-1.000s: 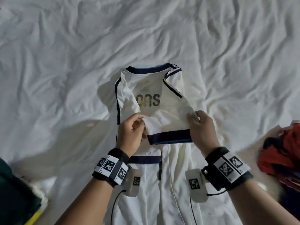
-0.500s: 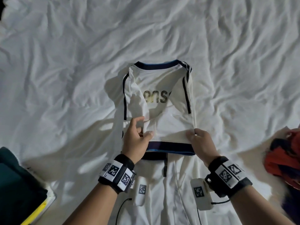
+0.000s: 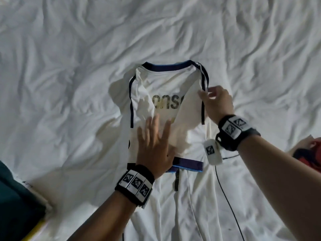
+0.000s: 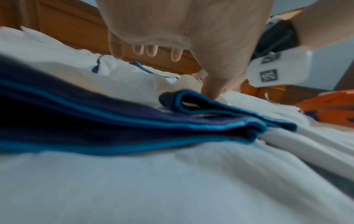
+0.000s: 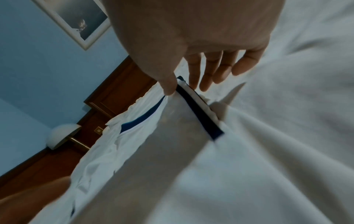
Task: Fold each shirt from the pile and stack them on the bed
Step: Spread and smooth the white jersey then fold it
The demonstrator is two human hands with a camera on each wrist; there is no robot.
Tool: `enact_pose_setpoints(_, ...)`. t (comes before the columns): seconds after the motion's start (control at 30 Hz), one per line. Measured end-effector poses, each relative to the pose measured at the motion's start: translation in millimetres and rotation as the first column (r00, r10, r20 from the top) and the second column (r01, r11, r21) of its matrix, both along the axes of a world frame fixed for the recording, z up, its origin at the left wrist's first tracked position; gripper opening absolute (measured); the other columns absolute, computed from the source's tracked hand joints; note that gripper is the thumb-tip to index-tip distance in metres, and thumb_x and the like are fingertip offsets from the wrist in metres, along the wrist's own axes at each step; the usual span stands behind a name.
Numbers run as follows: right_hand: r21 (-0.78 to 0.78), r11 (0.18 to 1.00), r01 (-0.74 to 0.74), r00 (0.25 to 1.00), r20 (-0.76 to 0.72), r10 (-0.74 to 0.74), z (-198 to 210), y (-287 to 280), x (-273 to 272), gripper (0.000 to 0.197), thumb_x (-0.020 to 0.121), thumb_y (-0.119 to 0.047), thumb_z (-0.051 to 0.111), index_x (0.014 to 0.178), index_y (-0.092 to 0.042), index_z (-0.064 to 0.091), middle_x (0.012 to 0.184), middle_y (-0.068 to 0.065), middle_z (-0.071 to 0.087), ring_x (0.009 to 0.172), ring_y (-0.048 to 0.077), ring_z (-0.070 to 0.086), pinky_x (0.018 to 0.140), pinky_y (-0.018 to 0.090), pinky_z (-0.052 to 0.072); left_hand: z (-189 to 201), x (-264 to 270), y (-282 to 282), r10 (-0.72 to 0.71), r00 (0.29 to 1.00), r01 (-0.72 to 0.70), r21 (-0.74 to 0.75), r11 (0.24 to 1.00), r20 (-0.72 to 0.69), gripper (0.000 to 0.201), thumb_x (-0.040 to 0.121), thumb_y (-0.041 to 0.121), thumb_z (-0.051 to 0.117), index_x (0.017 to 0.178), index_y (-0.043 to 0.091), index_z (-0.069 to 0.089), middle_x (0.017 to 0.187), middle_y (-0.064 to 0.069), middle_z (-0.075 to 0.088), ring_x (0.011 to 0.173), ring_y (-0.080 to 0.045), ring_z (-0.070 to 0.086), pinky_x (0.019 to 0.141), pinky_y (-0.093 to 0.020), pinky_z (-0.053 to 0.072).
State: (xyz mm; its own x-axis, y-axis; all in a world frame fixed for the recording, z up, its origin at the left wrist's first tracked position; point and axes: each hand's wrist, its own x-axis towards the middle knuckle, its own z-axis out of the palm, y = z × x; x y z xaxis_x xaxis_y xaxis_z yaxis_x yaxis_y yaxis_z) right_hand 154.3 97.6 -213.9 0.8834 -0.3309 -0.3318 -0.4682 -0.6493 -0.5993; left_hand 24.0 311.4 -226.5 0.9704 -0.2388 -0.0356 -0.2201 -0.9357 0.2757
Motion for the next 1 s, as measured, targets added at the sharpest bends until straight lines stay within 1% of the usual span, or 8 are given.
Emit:
enact_pose_setpoints(0.13,-0.099,0.993,-0.069,0.994,-0.086,0.060,-2.8,1.3,34.9,0.033,0.097,-0.053,0.049,0.089,-0.022,0.056,0.083,-0.007,0.059,0.094,0.027,0.054,0.098,0.042,0.031,-20.9,2.3,-5.6,-0.173,0.980,0.177,0.026,0.984,-0.100,0.109,0.084,0.059,0.069,0.165,0.016,0.011,0.170,-0.022,-0.005,0.157,-0.041,-0.007,0.121,-0.070,0.005)
enact_pose_setpoints(0.33,-0.147,0.985,-0.095,0.984,-0.164,0.071,-8.7,-6.9,62.4,0.036,0.100,-0.050,0.042,0.084,-0.021,0.054,0.076,-0.006,0.056,0.088,0.029,0.053,0.096,0.045,0.023,-36.9,2.1,-4.9,-0.203,0.968,0.217,0.082,0.973,-0.151,0.094,0.098,0.068,0.037,0.164,0.014,-0.004,0.169,-0.021,-0.015,0.157,-0.040,-0.010,0.122,-0.068,0.004)
enact_pose_setpoints(0.5,-0.192,0.969,-0.157,0.982,-0.136,0.132,-12.5,-5.6,79.2,0.033,0.102,-0.044,0.041,0.082,-0.020,0.052,0.076,-0.005,0.055,0.093,0.031,0.053,0.101,0.049,0.023,-43.8,2.3,-7.3,-0.176,0.969,0.195,0.102,0.975,-0.173,0.091,0.100,0.070,0.030,0.164,0.012,-0.001,0.169,-0.021,-0.013,0.157,-0.037,-0.009,0.122,-0.068,0.008)
enact_pose_setpoints(0.6,-0.190,0.975,-0.113,0.992,-0.076,0.100,-17.2,0.0,78.4,0.019,0.097,-0.043,0.048,0.098,-0.025,0.053,0.095,-0.002,0.062,0.104,0.030,0.056,0.099,0.048,0.024,-44.6,3.2,-8.7,-0.174,0.969,0.195,0.113,0.974,-0.174,0.093,0.099,0.070,0.031,0.164,0.011,0.000,0.169,-0.023,-0.012,0.157,-0.039,-0.009,0.121,-0.068,0.008)
enact_pose_setpoints(0.7,-0.161,0.987,-0.020,0.998,0.057,0.029,-7.3,10.1,46.4,0.045,0.093,-0.038,0.053,0.135,-0.023,0.045,0.138,0.004,0.050,0.129,0.029,0.043,0.107,0.047,0.024,-41.1,2.9,-9.3,-0.159,0.976,0.172,0.078,0.982,-0.148,0.097,0.096,0.069,0.043,0.163,0.008,0.008,0.169,-0.025,-0.006,0.157,-0.042,-0.005,0.119,-0.071,0.008)
enact_pose_setpoints(0.77,-0.207,0.965,-0.159,0.974,0.124,0.188,3.9,20.8,-4.3,0.061,0.096,-0.031,0.052,0.153,-0.018,0.033,0.159,0.008,0.032,0.145,0.030,0.027,0.118,0.049,0.019,-32.0,-0.6,-11.7,-0.104,0.988,0.111,0.052,0.992,-0.110,0.096,0.096,0.063,0.050,0.163,0.006,0.011,0.169,-0.025,-0.004,0.157,-0.042,-0.005,0.120,-0.072,0.005)
enact_pose_setpoints(0.87,-0.268,0.794,-0.546,0.826,-0.009,0.564,3.0,32.2,-103.0,0.066,0.105,-0.035,0.039,0.163,-0.021,0.011,0.171,0.006,-0.005,0.157,0.025,-0.009,0.126,0.047,0.002,-14.7,-9.4,-11.8,0.001,0.999,0.001,0.059,0.998,-0.045,0.084,0.101,0.048,0.048,0.162,0.005,0.012,0.168,-0.026,-0.003,0.157,-0.042,-0.005,0.119,-0.073,0.004)
enact_pose_setpoints(1.0,-0.386,0.609,-0.692,0.690,-0.106,0.716,-15.0,13.2,-174.9,0.073,0.103,-0.047,0.041,0.162,-0.016,0.011,0.171,0.010,-0.006,0.157,0.028,-0.010,0.125,0.050,0.007,0.1,-25.3,7.9,0.099,0.991,-0.084,0.158,0.984,-0.087,0.079,0.102,0.042,0.041,0.164,0.013,0.001,0.169,-0.022,-0.012,0.156,-0.039,-0.014,0.121,-0.070,0.000)
